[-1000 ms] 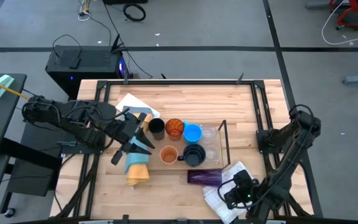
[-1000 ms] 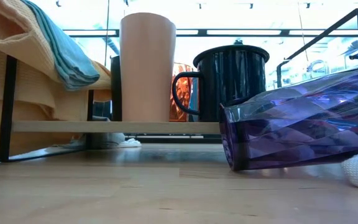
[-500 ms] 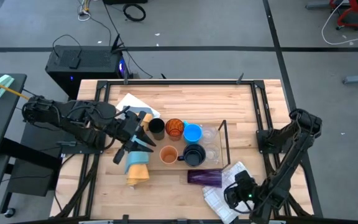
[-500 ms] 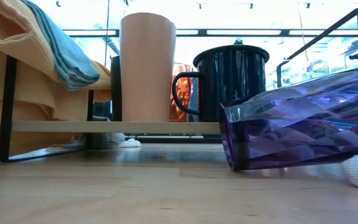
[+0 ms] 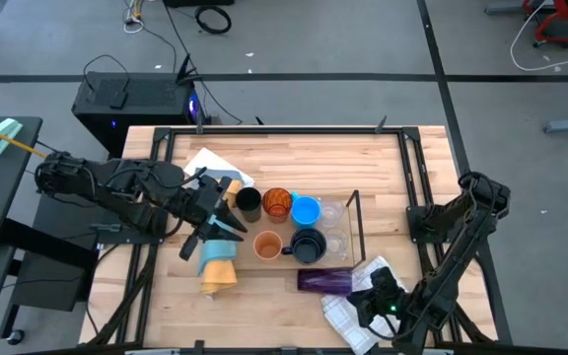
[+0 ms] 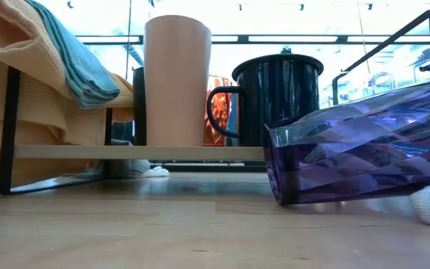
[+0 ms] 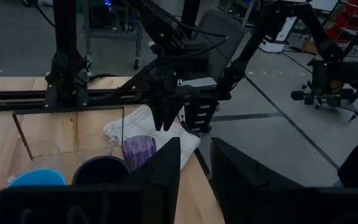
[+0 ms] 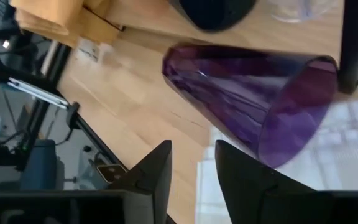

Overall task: Stack small to large cups/mugs on shelf
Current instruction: Put the violet cup on the shelf

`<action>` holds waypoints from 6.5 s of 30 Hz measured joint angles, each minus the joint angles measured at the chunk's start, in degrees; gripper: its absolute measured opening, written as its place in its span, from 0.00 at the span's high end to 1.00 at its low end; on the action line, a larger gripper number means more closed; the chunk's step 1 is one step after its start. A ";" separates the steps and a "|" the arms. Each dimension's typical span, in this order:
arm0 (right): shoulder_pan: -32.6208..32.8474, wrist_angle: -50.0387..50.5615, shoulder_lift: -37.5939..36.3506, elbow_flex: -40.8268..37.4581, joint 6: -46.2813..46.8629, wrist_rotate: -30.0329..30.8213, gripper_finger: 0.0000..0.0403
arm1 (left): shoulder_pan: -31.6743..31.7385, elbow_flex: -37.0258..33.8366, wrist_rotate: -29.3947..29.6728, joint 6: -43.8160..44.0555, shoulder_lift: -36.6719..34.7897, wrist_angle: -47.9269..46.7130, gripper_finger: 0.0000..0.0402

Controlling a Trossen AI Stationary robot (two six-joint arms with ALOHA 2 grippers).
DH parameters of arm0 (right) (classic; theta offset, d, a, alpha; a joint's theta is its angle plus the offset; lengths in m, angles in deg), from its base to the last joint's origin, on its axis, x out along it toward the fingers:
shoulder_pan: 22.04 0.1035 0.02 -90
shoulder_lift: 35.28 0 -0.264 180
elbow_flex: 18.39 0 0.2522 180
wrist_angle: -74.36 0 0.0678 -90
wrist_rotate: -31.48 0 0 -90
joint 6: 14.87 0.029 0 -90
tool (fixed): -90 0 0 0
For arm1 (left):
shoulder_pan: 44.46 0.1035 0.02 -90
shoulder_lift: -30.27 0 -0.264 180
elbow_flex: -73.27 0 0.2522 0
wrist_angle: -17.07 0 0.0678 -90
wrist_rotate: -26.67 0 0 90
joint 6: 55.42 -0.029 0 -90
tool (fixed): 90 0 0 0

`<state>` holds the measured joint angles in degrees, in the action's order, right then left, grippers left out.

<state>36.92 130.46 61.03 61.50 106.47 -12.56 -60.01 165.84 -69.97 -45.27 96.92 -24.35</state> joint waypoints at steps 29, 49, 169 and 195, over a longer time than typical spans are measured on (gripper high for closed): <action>-2.25 1.48 0.35 0.00 4.54 -1.07 0.70 | 0.00 -0.01 -6.72 -0.47 0.00 -1.74 0.76; -2.29 1.56 0.35 0.04 5.36 -7.42 0.79 | -0.04 -0.02 -6.72 -1.91 0.00 -1.81 0.75; -10.24 3.47 6.43 41.03 -32.48 -11.55 1.00 | 0.00 -0.02 -7.15 -6.40 0.00 3.82 0.78; -17.81 11.82 6.43 50.77 -60.33 -26.30 1.00 | 0.00 -0.02 -7.13 -7.78 0.00 3.34 0.77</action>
<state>19.11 142.27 67.45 112.27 46.14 -38.85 -60.01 165.82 -77.11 -53.05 96.92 -21.01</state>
